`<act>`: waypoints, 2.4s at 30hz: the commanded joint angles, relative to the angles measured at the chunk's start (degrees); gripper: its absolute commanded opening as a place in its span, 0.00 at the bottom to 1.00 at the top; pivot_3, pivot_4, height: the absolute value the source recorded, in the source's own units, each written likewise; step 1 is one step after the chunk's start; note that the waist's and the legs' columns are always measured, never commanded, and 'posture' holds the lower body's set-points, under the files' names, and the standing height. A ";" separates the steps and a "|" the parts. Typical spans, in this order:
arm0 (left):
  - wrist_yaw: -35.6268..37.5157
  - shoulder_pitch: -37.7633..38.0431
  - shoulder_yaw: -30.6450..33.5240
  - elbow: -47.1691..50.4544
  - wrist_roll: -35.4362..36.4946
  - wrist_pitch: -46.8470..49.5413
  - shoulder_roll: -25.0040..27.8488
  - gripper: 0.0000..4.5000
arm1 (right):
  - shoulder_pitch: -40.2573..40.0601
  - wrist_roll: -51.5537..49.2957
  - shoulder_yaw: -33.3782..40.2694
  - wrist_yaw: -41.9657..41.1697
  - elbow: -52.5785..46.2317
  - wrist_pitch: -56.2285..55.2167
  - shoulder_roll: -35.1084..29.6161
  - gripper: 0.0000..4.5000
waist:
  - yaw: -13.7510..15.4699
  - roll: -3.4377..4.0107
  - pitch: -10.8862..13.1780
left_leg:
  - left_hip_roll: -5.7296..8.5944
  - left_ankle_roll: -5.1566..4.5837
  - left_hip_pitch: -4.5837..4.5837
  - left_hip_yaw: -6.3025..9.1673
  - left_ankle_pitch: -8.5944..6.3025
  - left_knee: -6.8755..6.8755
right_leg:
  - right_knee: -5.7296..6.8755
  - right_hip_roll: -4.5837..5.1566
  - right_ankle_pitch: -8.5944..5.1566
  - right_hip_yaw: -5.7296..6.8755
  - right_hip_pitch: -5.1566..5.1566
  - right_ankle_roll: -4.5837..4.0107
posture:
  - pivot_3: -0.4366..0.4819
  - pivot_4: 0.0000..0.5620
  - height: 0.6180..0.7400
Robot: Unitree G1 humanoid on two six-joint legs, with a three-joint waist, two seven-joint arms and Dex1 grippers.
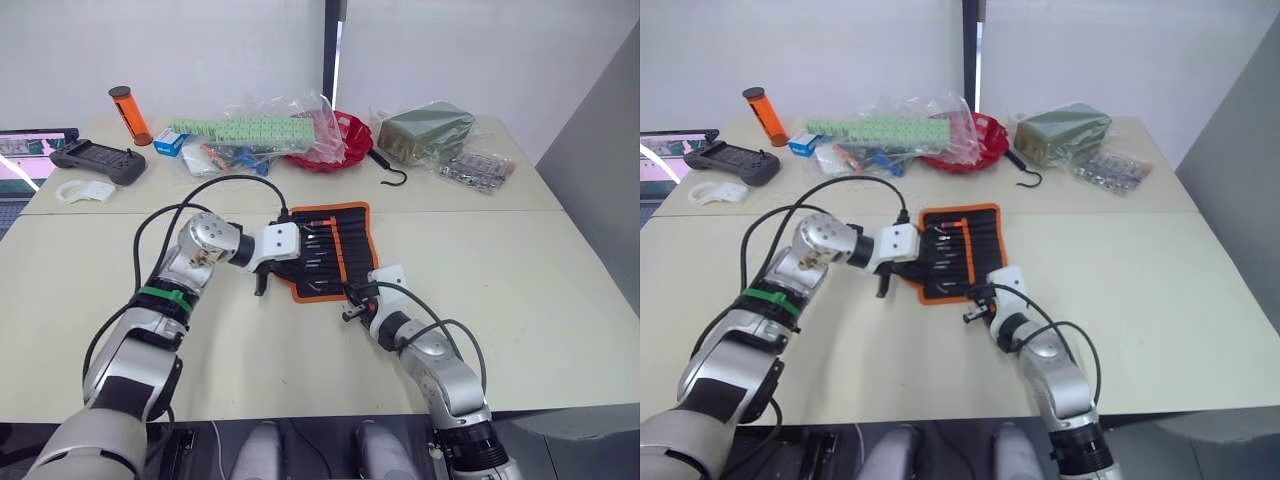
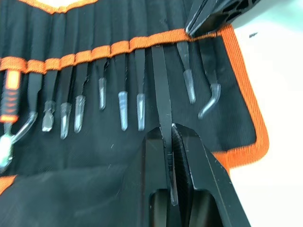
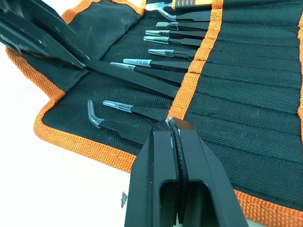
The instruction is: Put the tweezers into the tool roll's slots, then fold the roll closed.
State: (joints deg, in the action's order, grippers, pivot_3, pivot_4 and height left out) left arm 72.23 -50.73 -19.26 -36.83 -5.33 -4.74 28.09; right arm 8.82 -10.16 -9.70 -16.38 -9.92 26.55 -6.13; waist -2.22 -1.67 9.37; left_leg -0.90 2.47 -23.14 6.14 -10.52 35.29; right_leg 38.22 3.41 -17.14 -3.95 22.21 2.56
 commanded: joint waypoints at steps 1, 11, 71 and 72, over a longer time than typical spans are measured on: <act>-0.62 -0.44 0.30 2.45 0.02 0.47 -0.65 0.00 | -2.08 1.07 -0.43 0.33 1.17 1.61 -0.76 0.00 | -0.03 0.00 0.00 | 0.00 0.00 0.00 0.00 0.00 0.00 | 0.00 0.00 0.00 0.00 0.00 0.00 | 0.48 0.27 1.00; -5.19 -1.95 -0.66 0.22 -2.18 -1.82 -5.55 0.00 | -2.21 1.01 -0.66 0.07 1.07 1.69 -1.23 0.00 | 0.20 0.00 0.00 | 0.03 0.00 -0.01 0.02 0.00 0.03 | -0.01 0.01 0.01 0.00 -0.02 0.01 | 0.48 0.27 1.00; -15.57 33.36 32.70 36.03 23.37 24.62 12.08 1.00 | 7.89 -6.42 1.10 -10.18 -6.99 7.82 -5.87 0.26 | -0.34 0.16 0.06 | -0.03 0.00 0.02 0.03 -0.01 0.05 | 0.28 0.02 0.03 -0.03 0.11 0.01 | 0.48 0.27 1.00; -15.81 34.59 33.14 36.89 24.04 24.72 11.95 1.00 | 8.27 -6.63 0.52 -10.49 -7.49 8.56 -5.79 0.33 | -0.33 0.16 0.06 | -0.03 0.00 0.03 0.03 -0.01 0.03 | 0.28 0.02 0.03 -0.03 0.11 0.01 | 0.48 0.27 1.00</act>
State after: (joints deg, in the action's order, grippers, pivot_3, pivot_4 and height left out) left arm 57.05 -16.53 11.74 -2.79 16.77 20.00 39.82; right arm 16.22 -15.02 -8.52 -26.07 -14.54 34.21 -12.01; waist -2.55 -1.51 9.44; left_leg -0.93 2.47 -23.10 6.17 -10.53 35.31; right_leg 38.49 3.43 -17.11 -3.98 22.32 2.57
